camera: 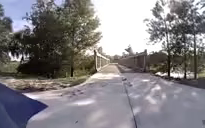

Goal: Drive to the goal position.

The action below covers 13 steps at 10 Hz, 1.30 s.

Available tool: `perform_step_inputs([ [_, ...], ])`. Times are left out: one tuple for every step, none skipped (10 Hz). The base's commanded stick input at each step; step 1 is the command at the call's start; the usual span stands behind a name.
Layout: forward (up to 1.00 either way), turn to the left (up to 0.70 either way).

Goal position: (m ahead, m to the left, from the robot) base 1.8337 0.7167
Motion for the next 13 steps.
perform_step_inputs([
  [1.0, 0.26],
  [1.0, 0.0],
  [1.0, 0.0],
  [1.0, 0.0],
  [0.42, 0.0],
  [0.0, 0.0],
  [1.0, 0.0],
  [1.0, 0.0],
  [1.0, 0.0],
  [1.0, 0.0],
  [1.0, 0.0],
  [1.0, 0.0],
  [1.0, 0.0],
])
